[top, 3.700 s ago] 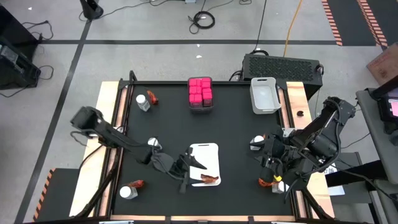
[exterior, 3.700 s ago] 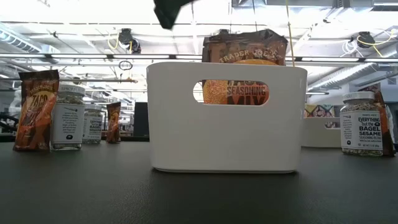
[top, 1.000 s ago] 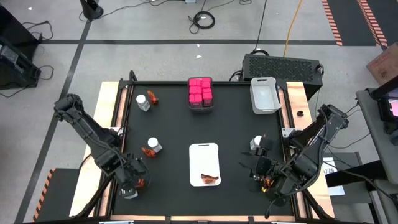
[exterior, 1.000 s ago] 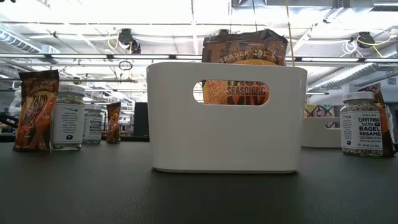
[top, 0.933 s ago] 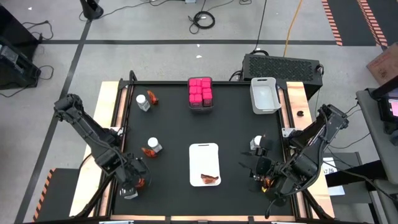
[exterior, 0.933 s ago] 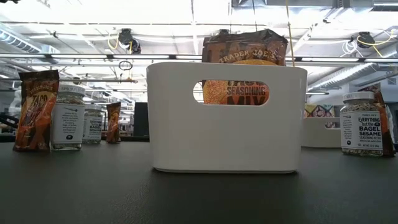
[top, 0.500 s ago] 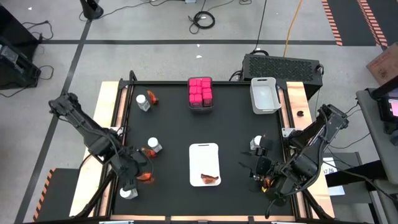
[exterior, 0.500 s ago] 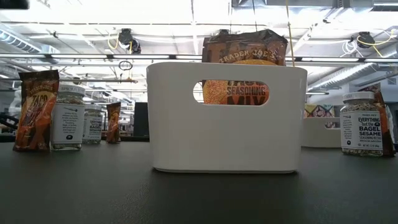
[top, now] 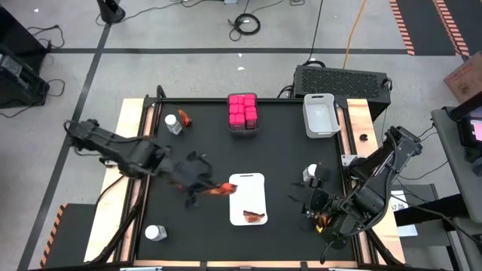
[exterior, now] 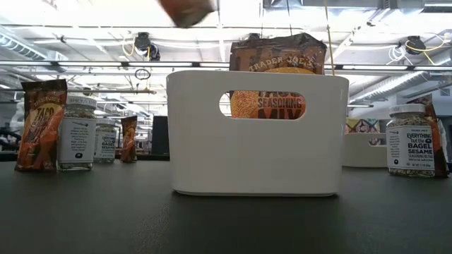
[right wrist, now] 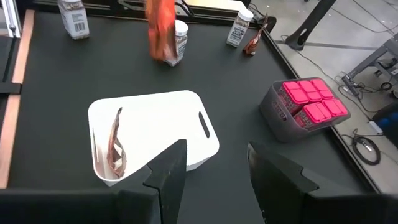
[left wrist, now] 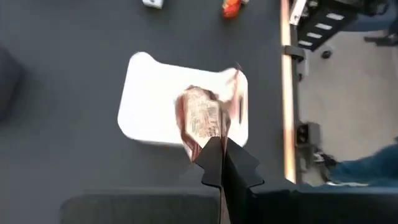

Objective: Sort spices by type
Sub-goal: Put the orange seasoning pack into the white bin

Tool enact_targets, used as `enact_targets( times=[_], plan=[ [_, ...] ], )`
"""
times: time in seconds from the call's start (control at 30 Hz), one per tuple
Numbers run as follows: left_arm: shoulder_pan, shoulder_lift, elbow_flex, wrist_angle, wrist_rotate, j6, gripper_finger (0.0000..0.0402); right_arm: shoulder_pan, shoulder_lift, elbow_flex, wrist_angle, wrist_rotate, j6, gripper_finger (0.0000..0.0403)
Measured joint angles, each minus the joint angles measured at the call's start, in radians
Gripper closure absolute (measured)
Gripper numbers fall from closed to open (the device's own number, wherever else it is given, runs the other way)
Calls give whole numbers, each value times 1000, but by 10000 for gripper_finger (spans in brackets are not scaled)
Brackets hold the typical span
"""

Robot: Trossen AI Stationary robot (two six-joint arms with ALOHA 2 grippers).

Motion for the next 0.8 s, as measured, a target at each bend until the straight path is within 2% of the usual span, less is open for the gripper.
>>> enact_targets(
  times=[0.23,0.47,0.8],
  plan=[
    [106,245,171,-3,134,161,401,0,0,0,20,-5,40,239],
    [152,406,240,-2,241,224,401,7,0,0,17,-10,85,239],
    [142,543,256,-2,253,263,401,10,0,0,12,-10,105,239]
  ],
)
